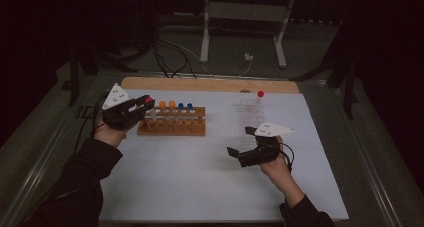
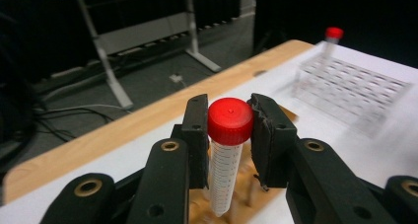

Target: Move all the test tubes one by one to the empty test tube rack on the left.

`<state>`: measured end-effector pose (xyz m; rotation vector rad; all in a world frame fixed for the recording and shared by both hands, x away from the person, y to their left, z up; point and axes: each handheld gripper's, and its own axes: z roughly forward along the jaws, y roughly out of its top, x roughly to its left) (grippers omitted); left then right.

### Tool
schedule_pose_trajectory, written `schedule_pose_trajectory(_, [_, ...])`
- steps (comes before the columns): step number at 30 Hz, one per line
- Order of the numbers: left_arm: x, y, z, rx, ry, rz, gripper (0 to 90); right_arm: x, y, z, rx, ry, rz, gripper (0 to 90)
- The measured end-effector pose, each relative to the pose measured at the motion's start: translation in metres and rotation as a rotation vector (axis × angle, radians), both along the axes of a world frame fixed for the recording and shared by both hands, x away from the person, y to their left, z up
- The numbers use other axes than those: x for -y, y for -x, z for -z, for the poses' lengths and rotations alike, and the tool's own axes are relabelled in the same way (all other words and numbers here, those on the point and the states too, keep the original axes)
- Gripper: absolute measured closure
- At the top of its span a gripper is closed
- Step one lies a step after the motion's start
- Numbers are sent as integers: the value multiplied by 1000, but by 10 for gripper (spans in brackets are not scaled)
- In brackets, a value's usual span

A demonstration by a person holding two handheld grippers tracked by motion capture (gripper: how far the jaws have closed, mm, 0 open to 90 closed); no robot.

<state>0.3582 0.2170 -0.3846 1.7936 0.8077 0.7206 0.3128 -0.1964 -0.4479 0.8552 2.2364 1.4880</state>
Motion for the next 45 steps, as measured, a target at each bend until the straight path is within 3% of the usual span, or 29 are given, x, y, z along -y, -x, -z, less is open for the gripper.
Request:
schedule_pose_trajectory(3, [-1,-7,-2,14,4,-25,715,0,0,0,-1,-2,-1,0])
schedule_pose_trajectory(8, [1,-17,2,69,26,-66,715,1,0,0,-4,-2,-9,0])
schedule_pose_trajectory(14, [3,-35,15,36,53,-97,715,0,0,1,-8,1,-16,0])
schedule_pose_trajectory(18, [4,-43,27,7,47,-131,715,1,-1,1,-9,-1,-15,0])
schedule_pose_trajectory(24, [7,-47,46,-40,54,-141,715,3,-2,1,-8,-7,-15,0])
schedule_pose_trajectory(32, [11,-51,65,-88,32,-158,714,3,-2,0,-9,-9,-14,0])
schedule_pose_trajectory(36, [13,-54,70,-116,25,-166,714,3,-2,1,-13,-9,-12,0])
schedule_pose_trajectory(45, [12,-54,69,-134,32,-172,710,4,-2,0,-10,-11,-13,0])
